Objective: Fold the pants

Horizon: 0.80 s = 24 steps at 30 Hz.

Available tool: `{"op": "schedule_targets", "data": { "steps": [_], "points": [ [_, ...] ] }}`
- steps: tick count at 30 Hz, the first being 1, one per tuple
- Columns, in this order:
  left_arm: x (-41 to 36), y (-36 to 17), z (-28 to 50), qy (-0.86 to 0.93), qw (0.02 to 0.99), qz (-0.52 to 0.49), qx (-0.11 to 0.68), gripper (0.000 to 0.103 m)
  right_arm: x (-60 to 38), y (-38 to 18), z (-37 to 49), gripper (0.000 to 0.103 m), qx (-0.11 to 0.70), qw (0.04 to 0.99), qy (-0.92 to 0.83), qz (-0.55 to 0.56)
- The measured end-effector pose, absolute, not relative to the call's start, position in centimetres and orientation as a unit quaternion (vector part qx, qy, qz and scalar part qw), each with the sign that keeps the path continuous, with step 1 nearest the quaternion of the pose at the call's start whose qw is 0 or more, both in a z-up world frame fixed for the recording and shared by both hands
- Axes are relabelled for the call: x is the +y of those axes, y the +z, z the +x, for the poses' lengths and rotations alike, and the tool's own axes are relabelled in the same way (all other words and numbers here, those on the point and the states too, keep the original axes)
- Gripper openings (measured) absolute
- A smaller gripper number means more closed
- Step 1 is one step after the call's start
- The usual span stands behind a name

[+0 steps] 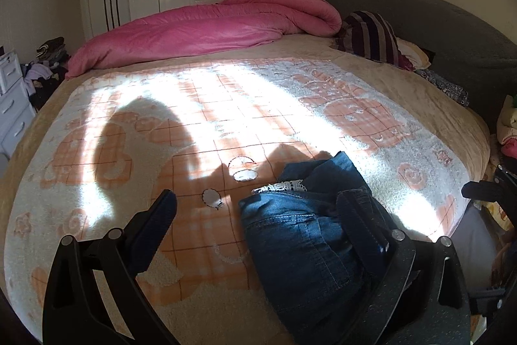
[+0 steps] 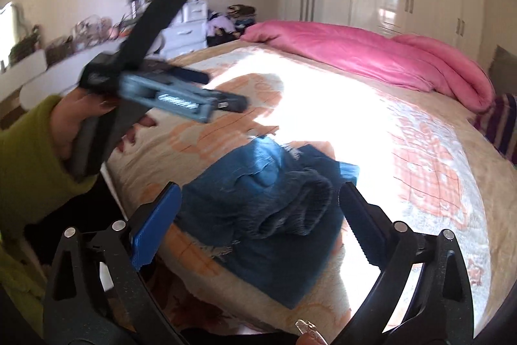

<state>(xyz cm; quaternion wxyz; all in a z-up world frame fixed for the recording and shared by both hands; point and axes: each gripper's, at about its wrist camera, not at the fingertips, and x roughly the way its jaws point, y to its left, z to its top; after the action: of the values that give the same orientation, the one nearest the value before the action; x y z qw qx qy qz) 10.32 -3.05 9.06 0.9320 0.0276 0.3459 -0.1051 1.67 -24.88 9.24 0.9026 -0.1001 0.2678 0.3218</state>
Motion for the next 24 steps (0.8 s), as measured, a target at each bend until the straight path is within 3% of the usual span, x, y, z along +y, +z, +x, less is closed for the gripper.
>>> {"op": "schedule_targets", "data": {
  "steps": [24],
  "points": [
    [-3.5, 7.7, 6.8, -0.095, 0.918, 0.045, 0.382, 0.099, -30.1, 8.8, 4.4, 0.094, 0.278, 0.930, 0.240, -0.035]
  ]
}}
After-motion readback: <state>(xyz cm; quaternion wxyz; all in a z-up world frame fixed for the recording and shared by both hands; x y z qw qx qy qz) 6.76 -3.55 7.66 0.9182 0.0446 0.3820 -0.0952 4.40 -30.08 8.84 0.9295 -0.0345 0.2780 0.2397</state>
